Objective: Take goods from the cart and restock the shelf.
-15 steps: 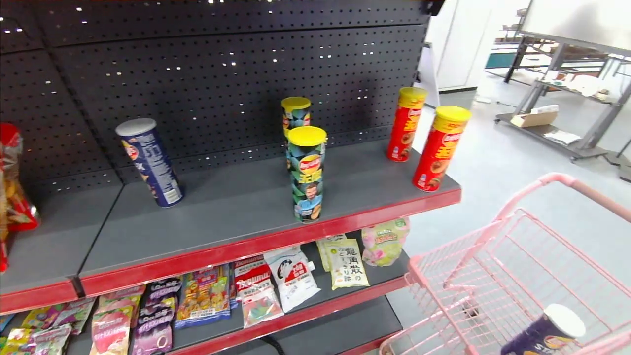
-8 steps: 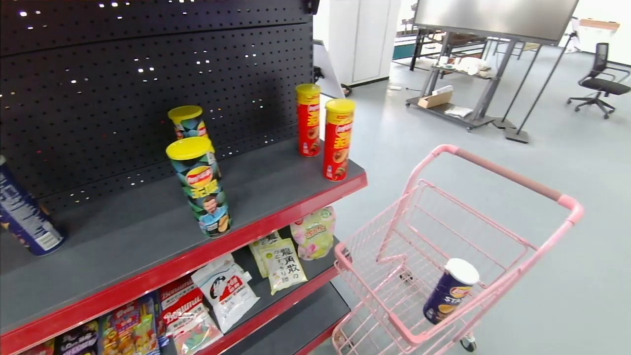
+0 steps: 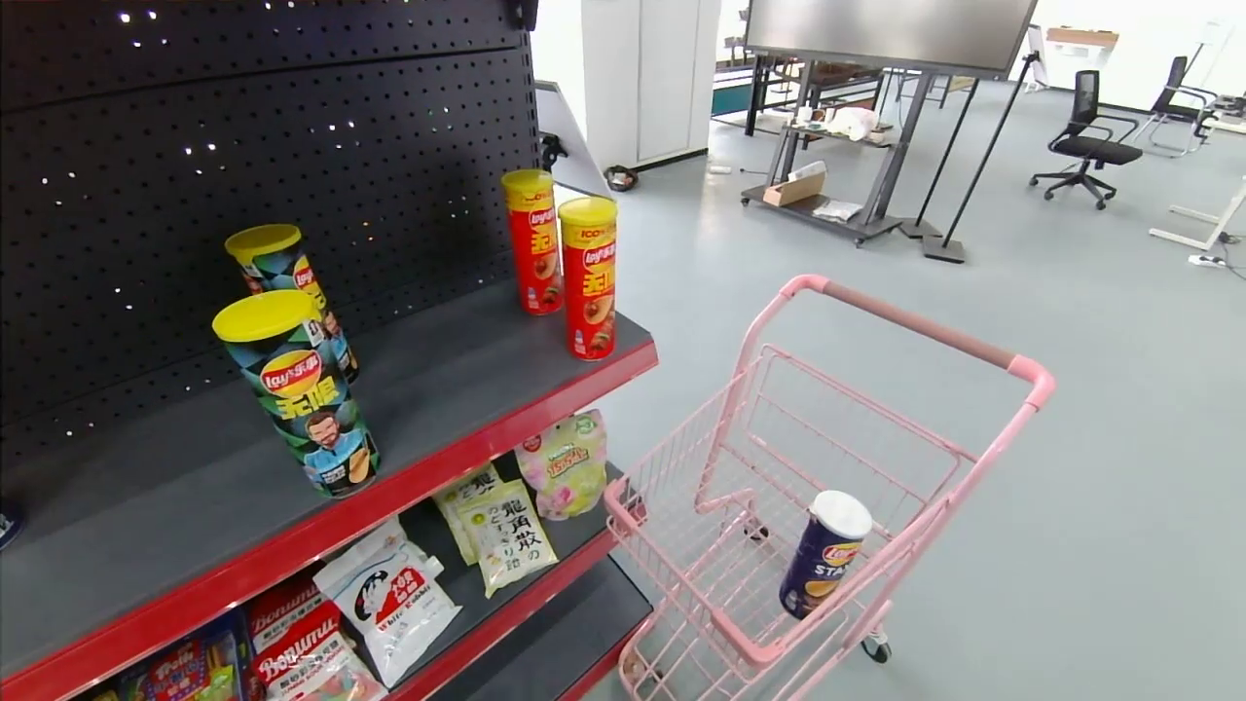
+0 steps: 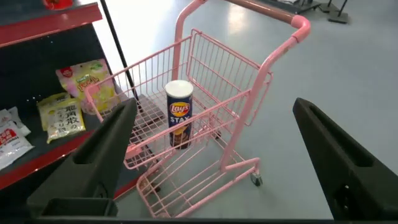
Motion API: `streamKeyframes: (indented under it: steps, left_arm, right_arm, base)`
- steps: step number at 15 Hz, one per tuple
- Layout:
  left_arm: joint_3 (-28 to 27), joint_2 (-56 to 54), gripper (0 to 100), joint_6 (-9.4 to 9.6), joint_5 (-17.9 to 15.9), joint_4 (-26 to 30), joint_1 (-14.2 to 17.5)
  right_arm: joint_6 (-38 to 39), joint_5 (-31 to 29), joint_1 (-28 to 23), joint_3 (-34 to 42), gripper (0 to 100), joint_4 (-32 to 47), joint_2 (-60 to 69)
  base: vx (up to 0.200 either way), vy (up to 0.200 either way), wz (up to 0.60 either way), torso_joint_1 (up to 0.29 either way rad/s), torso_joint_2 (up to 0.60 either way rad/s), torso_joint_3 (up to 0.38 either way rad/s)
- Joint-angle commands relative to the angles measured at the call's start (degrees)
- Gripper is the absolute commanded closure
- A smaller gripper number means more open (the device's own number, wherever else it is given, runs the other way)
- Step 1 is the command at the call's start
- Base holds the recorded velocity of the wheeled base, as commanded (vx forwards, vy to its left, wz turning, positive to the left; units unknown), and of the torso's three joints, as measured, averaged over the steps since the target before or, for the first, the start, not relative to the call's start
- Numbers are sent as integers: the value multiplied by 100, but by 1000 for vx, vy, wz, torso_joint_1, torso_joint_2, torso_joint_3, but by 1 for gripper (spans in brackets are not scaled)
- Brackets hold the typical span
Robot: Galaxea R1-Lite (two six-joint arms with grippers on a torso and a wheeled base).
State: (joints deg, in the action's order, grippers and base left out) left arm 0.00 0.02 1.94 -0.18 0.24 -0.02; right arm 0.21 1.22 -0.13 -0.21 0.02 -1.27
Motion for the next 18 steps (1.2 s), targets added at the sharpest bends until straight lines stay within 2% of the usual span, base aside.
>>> streamKeyframes:
  steps: [1, 2, 3, 4, 6, 7, 9, 13, 18]
  left_arm:
    - [0, -2, 0, 8, -8, -7, 2]
    - [0, -2, 0, 0, -8, 2, 2]
    - [0, -2, 0, 0, -8, 2, 2]
    - [0, -2, 0, 0, -8, 2, 2]
    - [0, -2, 0, 0, -8, 2, 2]
    - [0, -2, 0, 8, -8, 2, 2]
    - [0, -2, 0, 35, -26, -7, 2]
    - [0, -2, 0, 35, -17, -7, 2]
    - [0, -2, 0, 35, -17, -7, 2]
  right_arm:
    - [217, 379, 330, -515, 0, -46, -524]
    - [981, 274, 514, -1860, 0, -73, -2070]
    - [1649, -87, 462, -2862, 0, -90, -3195]
    - [1596, -104, 435, -3222, 0, -29, -3899]
    - [1561, -69, 400, -2880, 0, -125, -4813]
    - [1746, -87, 365, -2563, 0, -908, -6078]
    - [1684, -544, 251, -2475, 0, -1743, -7256]
    - [1069, -465, 268, -2528, 0, -1787, -8047]
    - [946, -544, 435, -2458, 0, -1839, -8592]
  base:
    - [0, 0, 0, 0, 0, 0]
    - [0, 0, 0, 0, 0, 0]
    - [0, 0, 0, 0, 0, 0]
    - [0, 0, 0, 0, 0, 0]
    - [0, 0, 0, 0, 0, 0]
    - [0, 0, 0, 0, 0, 0]
    - [0, 0, 0, 0, 0, 0]
    - [0, 0, 0, 0, 0, 0]
    - [0, 0, 0, -77, 166, 98]
